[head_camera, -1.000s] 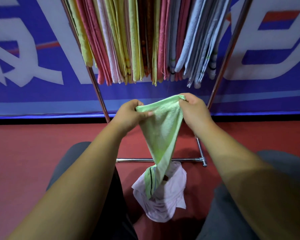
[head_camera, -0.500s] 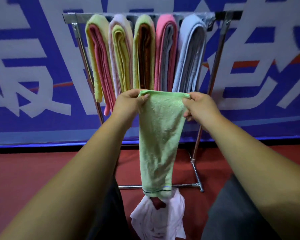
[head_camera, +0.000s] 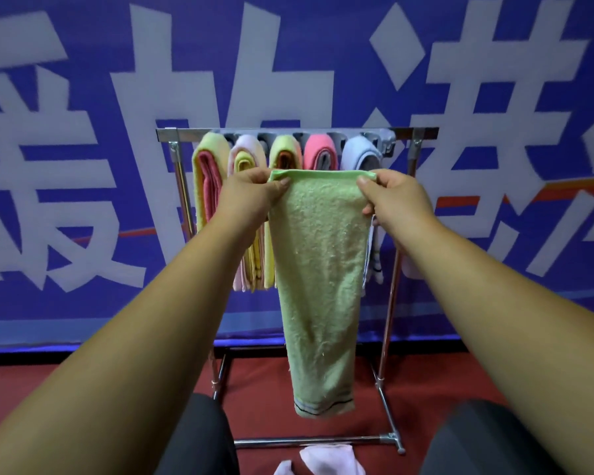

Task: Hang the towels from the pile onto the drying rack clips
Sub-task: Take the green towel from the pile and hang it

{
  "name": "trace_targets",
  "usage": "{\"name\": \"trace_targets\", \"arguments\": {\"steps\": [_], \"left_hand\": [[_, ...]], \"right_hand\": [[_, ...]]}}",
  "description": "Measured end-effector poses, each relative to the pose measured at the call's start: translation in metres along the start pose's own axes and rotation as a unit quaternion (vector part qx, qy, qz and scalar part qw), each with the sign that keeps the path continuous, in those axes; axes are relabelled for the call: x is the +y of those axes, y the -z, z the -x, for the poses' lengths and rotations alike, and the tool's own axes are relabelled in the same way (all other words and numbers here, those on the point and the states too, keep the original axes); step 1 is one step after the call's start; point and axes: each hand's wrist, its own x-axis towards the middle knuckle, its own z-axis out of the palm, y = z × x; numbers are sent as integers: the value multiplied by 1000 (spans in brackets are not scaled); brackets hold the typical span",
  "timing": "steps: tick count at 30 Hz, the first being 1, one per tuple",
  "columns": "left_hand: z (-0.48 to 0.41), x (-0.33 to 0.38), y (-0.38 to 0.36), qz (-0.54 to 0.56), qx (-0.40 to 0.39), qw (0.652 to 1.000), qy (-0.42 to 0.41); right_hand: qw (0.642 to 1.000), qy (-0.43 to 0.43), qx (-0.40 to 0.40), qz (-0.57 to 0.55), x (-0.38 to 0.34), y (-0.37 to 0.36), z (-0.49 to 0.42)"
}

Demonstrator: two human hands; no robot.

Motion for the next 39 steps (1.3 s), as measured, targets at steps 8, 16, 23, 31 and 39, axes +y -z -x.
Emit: {"name": "trace_targets", "arguments": {"steps": [8,16,23,31,39], "left_hand": [[-18,36,3,-3,4,1000,18],[-28,54,5,32,24,997,59],[-31,51,3,5,67,996,62],[-9,18,-13,22,79,995,59],[15,-28,-35,35,29,998,43]], "right_hand": [[995,-32,7,-90,-32,5,-20],[982,-102,2,-159,-42,5,-39],[977,-127,24,-171,-43,-2,-41],[958,-175,2,-226,-29,-34,-17],[976,-150,-20,-154,0,-69,9]]}}
